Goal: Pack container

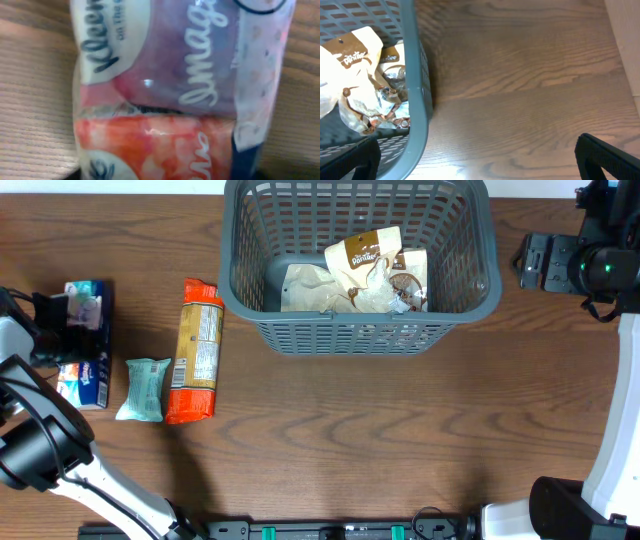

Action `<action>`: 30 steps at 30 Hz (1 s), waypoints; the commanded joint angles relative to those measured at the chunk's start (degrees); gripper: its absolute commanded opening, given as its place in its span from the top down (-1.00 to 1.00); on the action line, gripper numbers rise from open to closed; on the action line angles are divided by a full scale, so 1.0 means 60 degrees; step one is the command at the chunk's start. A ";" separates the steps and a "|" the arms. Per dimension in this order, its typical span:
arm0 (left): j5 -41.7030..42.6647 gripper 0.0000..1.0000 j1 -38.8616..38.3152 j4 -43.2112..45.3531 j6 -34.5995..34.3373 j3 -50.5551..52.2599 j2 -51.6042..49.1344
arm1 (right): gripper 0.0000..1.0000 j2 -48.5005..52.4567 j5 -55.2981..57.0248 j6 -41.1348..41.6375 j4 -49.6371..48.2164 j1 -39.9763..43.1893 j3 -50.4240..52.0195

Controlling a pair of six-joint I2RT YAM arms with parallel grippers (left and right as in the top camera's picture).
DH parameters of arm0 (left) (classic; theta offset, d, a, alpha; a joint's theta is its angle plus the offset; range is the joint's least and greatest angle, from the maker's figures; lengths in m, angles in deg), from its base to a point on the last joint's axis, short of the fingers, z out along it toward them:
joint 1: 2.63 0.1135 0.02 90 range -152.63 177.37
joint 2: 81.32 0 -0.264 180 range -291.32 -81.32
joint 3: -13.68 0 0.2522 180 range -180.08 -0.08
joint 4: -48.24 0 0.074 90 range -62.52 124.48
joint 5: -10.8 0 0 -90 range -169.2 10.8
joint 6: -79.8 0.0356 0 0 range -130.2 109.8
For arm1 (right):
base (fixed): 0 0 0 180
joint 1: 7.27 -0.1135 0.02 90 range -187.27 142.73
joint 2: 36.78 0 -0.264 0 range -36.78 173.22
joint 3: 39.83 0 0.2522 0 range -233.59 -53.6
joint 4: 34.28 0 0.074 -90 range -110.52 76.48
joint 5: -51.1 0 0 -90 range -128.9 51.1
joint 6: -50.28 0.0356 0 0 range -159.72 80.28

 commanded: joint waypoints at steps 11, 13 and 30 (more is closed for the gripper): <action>0.0193 0.89 -0.0098 0.0080 -0.0204 -0.0215 0.0645 | -0.99 -0.0022 0.0127 0.0175 0.0131 0.0025 -0.0098; 0.0193 0.89 -0.0168 0.0084 -0.0204 -0.0477 0.1242 | -0.98 -0.0022 0.0127 0.0175 0.0109 0.0025 -0.0098; 0.1967 0.89 -0.4007 0.3945 -0.0882 -0.1413 0.6411 | -0.98 -0.0022 0.0091 0.0208 0.0583 -0.0055 -0.0098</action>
